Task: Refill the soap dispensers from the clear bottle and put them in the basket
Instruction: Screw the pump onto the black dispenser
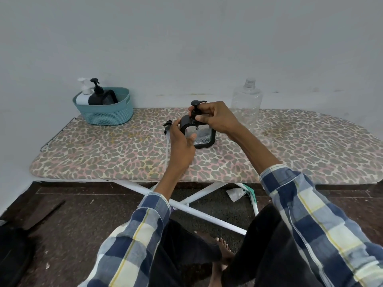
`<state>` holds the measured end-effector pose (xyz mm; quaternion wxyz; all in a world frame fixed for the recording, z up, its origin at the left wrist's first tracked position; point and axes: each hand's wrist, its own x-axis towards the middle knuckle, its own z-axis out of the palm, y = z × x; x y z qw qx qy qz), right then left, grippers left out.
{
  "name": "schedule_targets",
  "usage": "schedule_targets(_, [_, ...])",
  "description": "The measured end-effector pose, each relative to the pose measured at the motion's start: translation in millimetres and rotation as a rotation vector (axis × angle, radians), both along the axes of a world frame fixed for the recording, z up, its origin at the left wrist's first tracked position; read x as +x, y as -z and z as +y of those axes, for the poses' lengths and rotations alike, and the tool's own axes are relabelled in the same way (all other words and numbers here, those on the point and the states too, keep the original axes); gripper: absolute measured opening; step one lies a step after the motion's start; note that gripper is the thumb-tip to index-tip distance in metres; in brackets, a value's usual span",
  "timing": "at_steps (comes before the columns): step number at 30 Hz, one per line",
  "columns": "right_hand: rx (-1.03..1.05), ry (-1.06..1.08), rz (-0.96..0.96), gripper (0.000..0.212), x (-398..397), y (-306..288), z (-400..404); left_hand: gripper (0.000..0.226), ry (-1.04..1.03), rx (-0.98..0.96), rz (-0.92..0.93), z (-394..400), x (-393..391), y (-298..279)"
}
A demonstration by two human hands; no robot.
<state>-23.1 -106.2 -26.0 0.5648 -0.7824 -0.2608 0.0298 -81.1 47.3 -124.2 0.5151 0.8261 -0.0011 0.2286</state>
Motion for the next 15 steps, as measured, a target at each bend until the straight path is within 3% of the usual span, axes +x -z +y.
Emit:
schedule_targets(9, [-0.018, 0.135, -0.077, 0.030, -8, 10, 8, 0.061, -0.068, 0.044, 0.017, -7, -3, -1])
schedule_targets(15, [0.085, 0.386, -0.136, 0.038, -22, 52, 3, 0.060, -0.072, 0.090, -0.137, -12, -17, -6])
